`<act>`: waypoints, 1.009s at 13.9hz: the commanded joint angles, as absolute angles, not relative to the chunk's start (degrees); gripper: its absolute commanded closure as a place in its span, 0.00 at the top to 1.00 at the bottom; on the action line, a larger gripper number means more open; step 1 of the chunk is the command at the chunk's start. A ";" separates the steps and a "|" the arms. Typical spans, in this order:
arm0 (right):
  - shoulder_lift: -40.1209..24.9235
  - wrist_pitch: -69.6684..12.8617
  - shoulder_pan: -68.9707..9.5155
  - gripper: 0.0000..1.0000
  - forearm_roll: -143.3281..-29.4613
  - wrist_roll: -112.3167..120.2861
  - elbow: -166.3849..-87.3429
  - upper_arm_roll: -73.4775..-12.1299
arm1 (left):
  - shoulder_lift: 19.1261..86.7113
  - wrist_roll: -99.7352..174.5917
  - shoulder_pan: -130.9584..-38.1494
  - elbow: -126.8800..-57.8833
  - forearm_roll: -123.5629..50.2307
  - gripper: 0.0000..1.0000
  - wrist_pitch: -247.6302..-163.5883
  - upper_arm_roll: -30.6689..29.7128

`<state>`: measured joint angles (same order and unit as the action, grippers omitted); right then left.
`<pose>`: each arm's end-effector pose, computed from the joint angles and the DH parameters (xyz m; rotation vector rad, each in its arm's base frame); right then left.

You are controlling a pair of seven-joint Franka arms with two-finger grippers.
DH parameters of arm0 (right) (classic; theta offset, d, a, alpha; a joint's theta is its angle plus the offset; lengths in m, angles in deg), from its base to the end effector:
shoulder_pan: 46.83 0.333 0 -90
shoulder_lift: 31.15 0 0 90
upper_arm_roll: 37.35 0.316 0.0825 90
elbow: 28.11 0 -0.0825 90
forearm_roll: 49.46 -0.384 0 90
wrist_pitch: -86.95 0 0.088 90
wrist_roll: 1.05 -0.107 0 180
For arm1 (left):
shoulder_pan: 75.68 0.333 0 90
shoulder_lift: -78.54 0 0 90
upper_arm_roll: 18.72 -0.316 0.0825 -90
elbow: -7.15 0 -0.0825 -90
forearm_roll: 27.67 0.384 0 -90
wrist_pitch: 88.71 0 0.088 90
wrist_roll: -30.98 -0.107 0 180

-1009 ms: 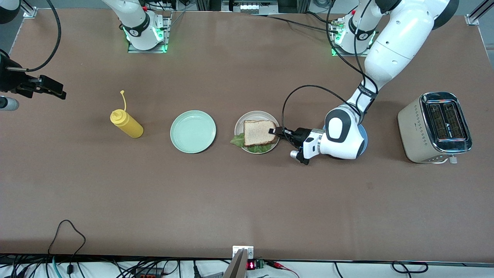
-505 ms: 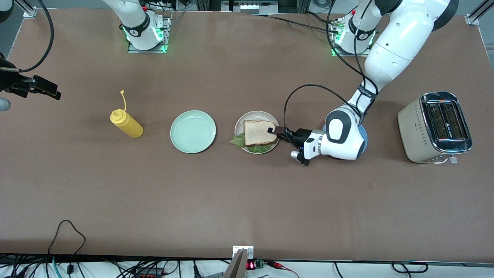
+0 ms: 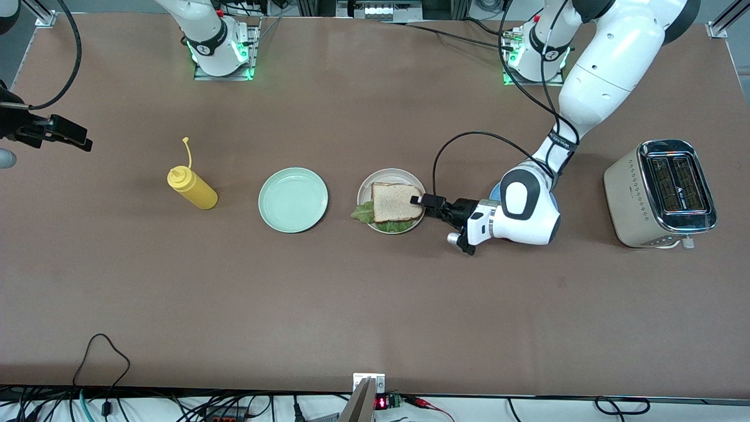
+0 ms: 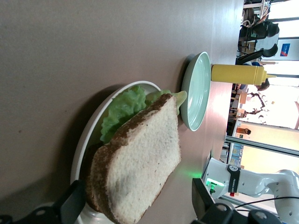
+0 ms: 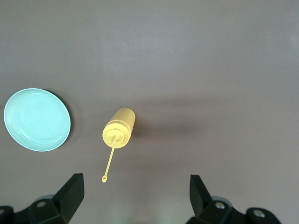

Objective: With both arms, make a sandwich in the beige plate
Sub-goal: 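Open the left gripper and withdraw it back beside the toaster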

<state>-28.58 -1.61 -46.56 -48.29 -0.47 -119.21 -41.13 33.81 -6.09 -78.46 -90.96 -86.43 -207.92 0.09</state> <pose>0.5620 -0.0359 0.5884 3.1173 -0.0792 -0.1402 0.5912 -0.2627 0.1569 2.0662 -0.2389 -0.2764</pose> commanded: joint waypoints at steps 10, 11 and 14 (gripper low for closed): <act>-28.87 -1.82 -47.00 1.00 -48.49 -0.70 -119.25 -40.87 | 49.44 12.41 -78.32 -91.46 -67.17 1.00 -193.92 -7.63; -28.87 -1.90 -47.00 1.00 -48.49 -0.70 -119.25 -40.87 | 50.06 13.91 -78.32 -91.37 -64.35 1.00 -192.52 -8.60; -28.34 -2.69 -47.00 1.00 -48.49 -0.70 -119.25 -40.87 | 52.34 14.54 -78.32 -90.93 -59.07 1.00 -189.70 -15.00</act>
